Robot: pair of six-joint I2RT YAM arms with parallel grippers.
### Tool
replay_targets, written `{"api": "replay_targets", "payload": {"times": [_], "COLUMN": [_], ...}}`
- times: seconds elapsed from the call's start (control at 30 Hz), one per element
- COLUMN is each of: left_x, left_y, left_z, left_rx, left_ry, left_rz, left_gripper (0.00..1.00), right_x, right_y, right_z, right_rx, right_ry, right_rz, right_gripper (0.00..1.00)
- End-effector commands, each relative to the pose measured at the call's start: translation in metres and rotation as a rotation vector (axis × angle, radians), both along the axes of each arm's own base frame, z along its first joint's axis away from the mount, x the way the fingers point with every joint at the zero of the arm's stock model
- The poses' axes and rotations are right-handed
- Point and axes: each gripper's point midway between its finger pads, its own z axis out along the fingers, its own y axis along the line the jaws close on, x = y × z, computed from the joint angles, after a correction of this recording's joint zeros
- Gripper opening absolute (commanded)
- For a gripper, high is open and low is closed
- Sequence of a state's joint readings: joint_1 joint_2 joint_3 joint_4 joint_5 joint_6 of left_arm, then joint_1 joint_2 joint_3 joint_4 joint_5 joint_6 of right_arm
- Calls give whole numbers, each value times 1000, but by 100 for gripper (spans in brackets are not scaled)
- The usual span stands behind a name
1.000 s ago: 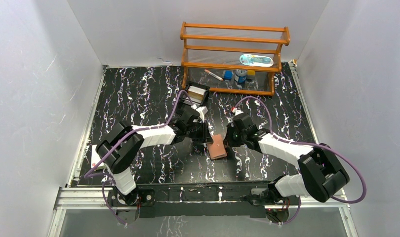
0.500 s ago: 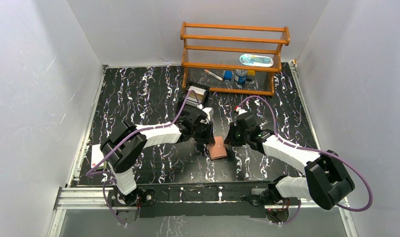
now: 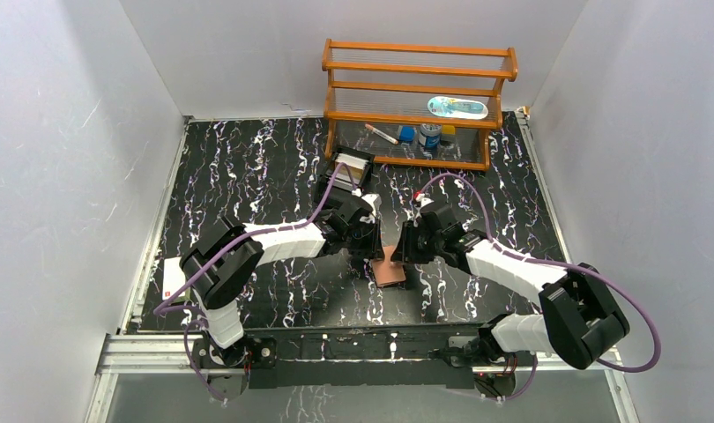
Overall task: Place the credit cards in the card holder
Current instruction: Close the card holder at the center of the board.
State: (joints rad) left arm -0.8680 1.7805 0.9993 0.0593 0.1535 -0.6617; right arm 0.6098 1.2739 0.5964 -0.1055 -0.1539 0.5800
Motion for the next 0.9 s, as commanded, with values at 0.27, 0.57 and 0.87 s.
{"api": "replay_targets", "payload": {"times": [0.27, 0.57, 0.87], "left_x": [-6, -9, -13], "left_y": [11, -4, 4], "left_z": [0, 15, -6], "left_rx": [49, -23, 34], "left_ry": [10, 37, 64], "left_rz": [24, -3, -7], "left_gripper": [18, 19, 19], "right_x": [13, 11, 2], "right_y": [-5, -15, -10], "right_z": [34, 24, 6], "right_rx": [127, 173, 215], "right_ry": [-34, 20, 98], "right_rz": [-15, -17, -3], "right_gripper": [33, 25, 23]}}
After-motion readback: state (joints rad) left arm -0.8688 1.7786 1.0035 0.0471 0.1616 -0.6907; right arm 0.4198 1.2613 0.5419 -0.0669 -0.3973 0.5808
